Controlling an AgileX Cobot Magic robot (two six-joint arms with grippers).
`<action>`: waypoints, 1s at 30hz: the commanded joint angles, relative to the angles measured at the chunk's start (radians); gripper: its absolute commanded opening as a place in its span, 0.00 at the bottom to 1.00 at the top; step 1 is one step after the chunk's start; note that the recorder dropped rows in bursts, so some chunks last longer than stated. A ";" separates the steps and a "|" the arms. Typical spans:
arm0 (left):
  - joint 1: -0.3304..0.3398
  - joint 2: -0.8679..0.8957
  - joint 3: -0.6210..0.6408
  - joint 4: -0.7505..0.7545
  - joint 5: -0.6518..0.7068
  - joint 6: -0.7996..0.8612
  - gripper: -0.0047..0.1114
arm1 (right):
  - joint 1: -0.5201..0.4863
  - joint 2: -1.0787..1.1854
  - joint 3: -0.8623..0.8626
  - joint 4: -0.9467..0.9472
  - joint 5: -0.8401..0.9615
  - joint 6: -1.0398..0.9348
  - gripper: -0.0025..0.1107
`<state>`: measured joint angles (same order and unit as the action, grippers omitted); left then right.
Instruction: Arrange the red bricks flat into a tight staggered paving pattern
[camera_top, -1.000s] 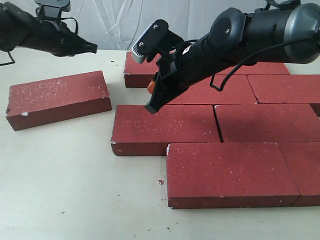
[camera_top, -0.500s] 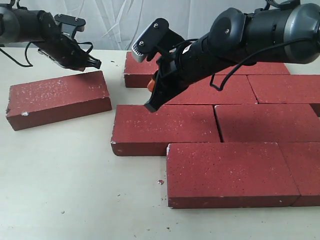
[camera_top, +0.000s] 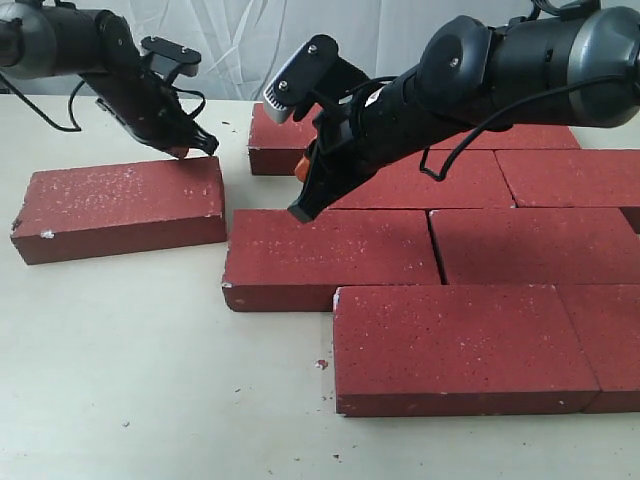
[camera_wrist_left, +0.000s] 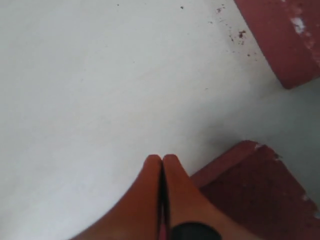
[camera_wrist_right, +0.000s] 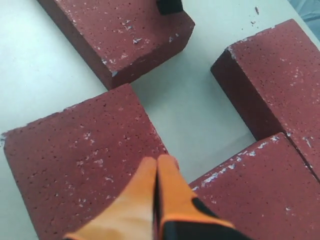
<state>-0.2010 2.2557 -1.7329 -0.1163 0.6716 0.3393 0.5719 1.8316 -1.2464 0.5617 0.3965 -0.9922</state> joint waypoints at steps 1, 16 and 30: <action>-0.013 -0.091 -0.003 0.007 0.085 0.047 0.04 | -0.001 -0.001 0.006 -0.003 -0.013 0.001 0.02; 0.110 -0.538 0.401 0.099 0.364 0.049 0.04 | -0.001 -0.001 0.006 -0.014 0.012 0.001 0.02; 0.110 -0.604 0.868 -0.018 -0.171 0.160 0.04 | -0.001 -0.001 0.006 -0.001 0.062 0.001 0.02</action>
<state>-0.0908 1.6618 -0.8885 -0.1096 0.6087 0.5086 0.5719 1.8316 -1.2464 0.5597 0.4579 -0.9900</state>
